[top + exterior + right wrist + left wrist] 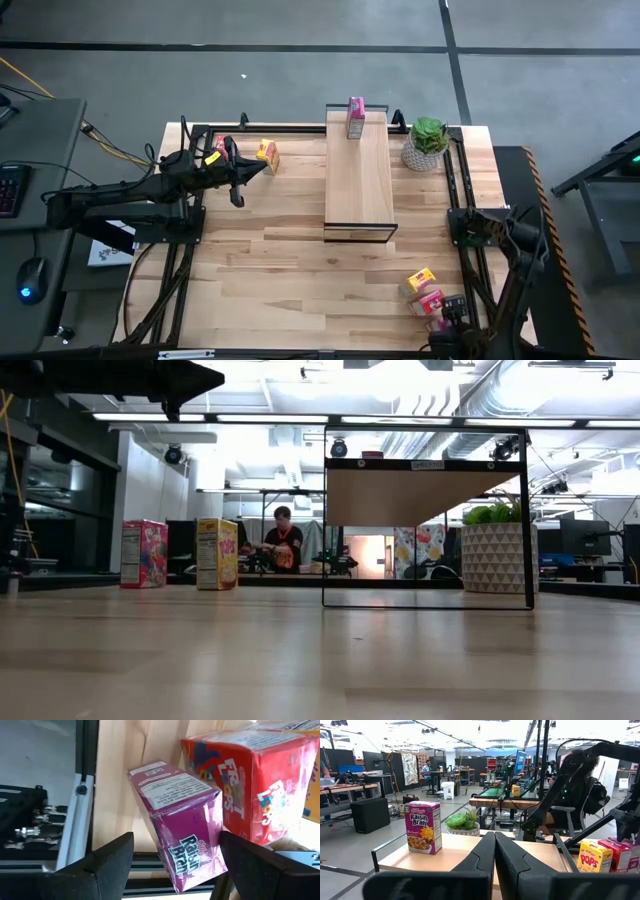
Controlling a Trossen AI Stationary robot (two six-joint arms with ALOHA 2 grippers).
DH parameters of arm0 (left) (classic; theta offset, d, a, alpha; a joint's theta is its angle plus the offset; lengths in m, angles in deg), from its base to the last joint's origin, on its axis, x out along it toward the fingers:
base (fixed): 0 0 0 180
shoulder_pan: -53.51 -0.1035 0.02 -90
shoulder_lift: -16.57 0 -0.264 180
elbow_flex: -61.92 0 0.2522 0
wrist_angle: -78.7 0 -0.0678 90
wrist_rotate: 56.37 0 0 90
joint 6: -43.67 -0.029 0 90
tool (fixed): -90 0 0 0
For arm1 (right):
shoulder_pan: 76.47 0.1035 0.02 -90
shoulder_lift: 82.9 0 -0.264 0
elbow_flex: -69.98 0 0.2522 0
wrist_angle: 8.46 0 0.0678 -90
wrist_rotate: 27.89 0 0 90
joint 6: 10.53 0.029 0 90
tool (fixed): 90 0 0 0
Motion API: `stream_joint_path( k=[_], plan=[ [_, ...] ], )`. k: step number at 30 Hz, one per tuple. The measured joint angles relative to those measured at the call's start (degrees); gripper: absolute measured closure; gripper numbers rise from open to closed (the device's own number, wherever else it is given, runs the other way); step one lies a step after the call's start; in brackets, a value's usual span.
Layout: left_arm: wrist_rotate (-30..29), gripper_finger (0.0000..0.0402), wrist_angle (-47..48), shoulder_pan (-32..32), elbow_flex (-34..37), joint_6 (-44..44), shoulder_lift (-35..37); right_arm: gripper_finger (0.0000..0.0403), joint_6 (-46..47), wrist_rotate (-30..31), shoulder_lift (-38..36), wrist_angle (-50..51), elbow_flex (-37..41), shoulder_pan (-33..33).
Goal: Stack cereal on shelf
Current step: Put the purple cereal box on the shelf aligned with the purple cereal box
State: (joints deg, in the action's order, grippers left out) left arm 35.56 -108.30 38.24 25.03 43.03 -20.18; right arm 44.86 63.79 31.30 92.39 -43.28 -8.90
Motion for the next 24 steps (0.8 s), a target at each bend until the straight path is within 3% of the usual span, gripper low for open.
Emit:
stream_joint_path(
  k=[7, 24],
  plan=[
    [0.00, 0.0398, -0.01, 0.00, 0.00, 0.00, 0.00, 0.0116, 0.04, 2.81, 0.59, 0.53, 0.02, -0.03],
    [0.00, 0.0398, -0.01, 0.00, 0.00, 0.00, 0.01, 0.0116, -0.39, 1.53, 0.67, 1.82, -2.28, -0.07]
  ],
)
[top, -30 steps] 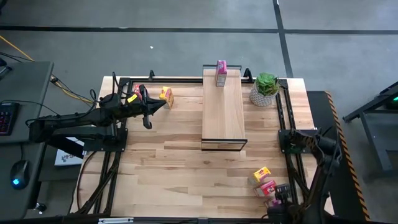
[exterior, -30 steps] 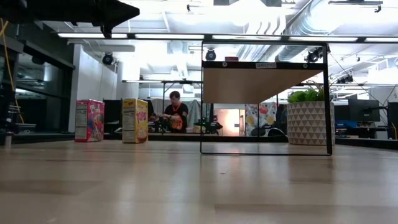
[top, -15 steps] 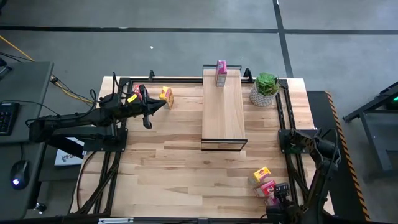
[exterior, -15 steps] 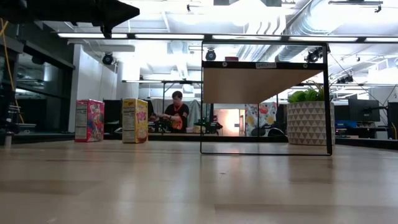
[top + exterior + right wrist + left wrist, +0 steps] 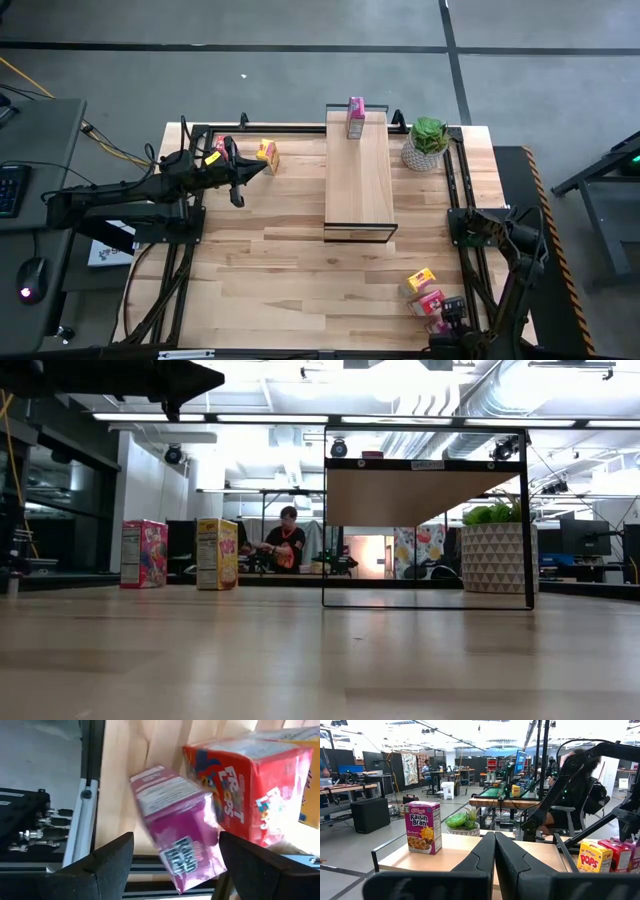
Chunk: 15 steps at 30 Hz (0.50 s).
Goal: Stack cereal on shelf
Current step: Put the purple cereal box on the shelf aligned with the purple cereal box
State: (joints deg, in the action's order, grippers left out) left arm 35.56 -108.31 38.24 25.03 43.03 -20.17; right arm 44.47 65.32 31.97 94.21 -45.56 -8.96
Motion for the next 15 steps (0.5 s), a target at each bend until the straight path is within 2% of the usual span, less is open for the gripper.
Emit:
stream_joint_path(
  k=[4, 15],
  plan=[
    [0.00, 0.0398, 0.00, 0.00, 0.00, 0.00, 0.00, 0.0116, 0.06, -1.18, 0.00, 0.23, -0.02, 0.04],
    [-0.02, 0.0398, 0.00, 0.00, 0.00, 0.00, -0.01, 0.0116, -1.32, 0.80, 0.02, 1.07, 1.09, 0.00]
  ],
)
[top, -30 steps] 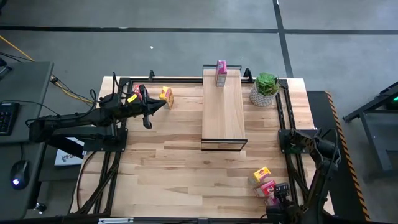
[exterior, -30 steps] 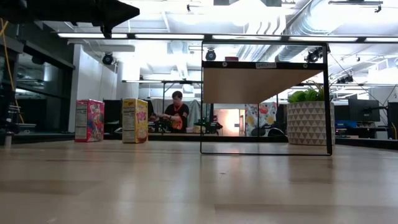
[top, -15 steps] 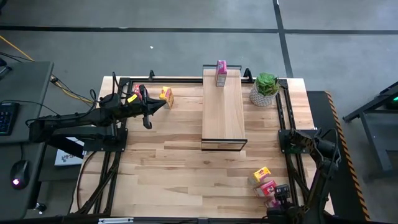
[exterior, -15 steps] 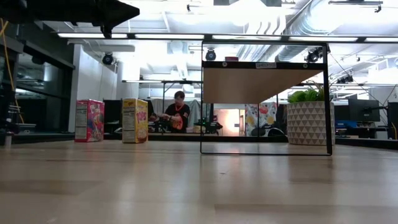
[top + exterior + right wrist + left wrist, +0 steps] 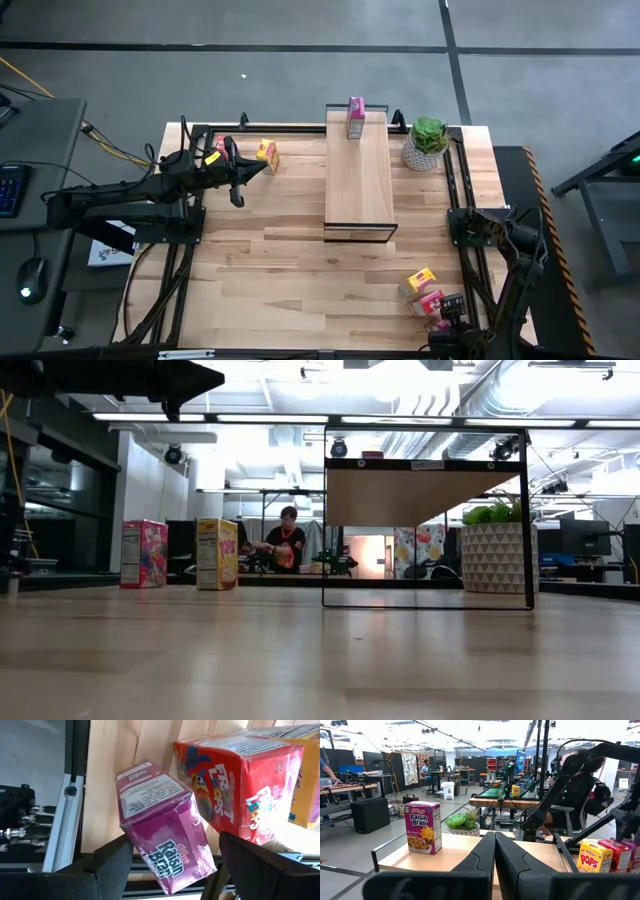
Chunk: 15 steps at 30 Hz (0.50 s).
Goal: Stack cereal on shelf
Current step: Put the purple cereal box on the shelf aligned with the purple cereal box
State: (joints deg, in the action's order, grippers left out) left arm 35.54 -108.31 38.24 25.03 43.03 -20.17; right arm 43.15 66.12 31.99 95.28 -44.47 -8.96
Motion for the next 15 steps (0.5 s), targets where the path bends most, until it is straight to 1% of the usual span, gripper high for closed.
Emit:
stream_joint_path(
  k=[2, 7, 11, 15],
  plan=[
    [0.00, 0.0398, 0.02, 0.00, 0.00, 0.02, -0.01, 0.0116, -0.27, -0.46, 0.00, -0.02, 0.00, 0.00],
    [0.01, 0.0398, 0.00, 0.00, 0.00, 0.00, -0.01, 0.0116, -0.86, -3.98, 0.00, -1.69, 0.03, 0.00],
    [0.00, 0.0398, 0.00, 0.00, 0.00, 0.00, 0.02, 0.0116, -0.83, -3.75, 0.00, -2.39, 0.07, 0.04],
    [0.00, 0.0398, 0.03, 0.00, 0.00, 0.01, -0.01, 0.0116, 0.32, -3.03, -0.04, -2.98, 1.77, 0.04]
  ],
)
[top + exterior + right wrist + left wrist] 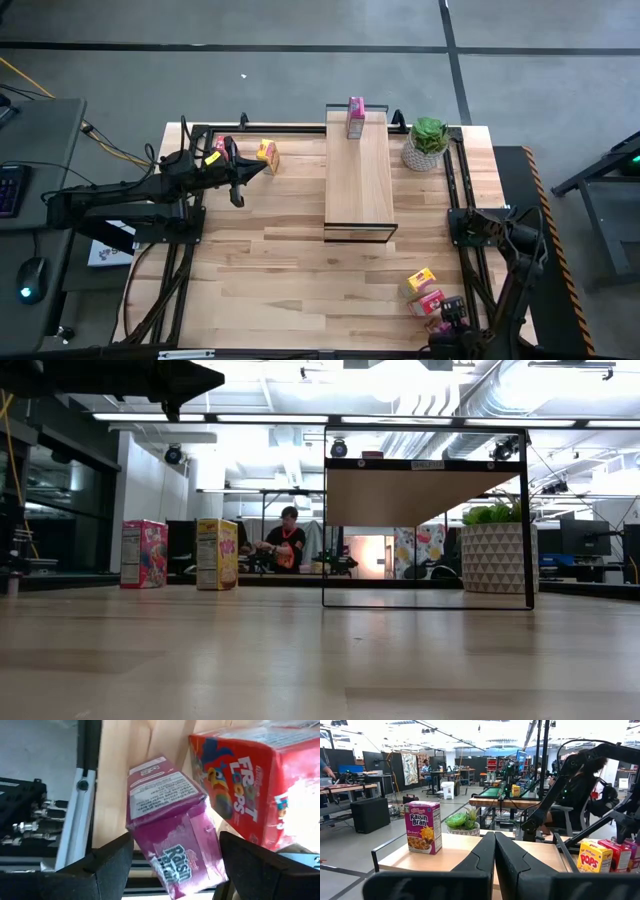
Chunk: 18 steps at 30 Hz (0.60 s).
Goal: Stack cereal on shelf
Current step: Put the purple cereal box on the shelf aligned with the purple cereal box
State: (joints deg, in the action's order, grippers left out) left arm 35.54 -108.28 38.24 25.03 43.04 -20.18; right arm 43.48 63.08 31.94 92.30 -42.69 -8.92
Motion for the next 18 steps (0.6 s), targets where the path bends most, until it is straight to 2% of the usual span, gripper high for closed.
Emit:
stream_joint_path(
  k=[8, 18],
  plan=[
    [0.00, 0.0398, 0.17, 0.00, 0.00, -0.01, 0.01, 0.0116, 8.72, -0.34, 0.00, -1.33, 3.45, 0.00],
    [0.00, 0.0398, 0.17, 0.00, 0.00, -0.01, 0.00, 0.0116, 14.82, -0.20, 0.00, -2.62, 4.17, -0.04]
  ],
)
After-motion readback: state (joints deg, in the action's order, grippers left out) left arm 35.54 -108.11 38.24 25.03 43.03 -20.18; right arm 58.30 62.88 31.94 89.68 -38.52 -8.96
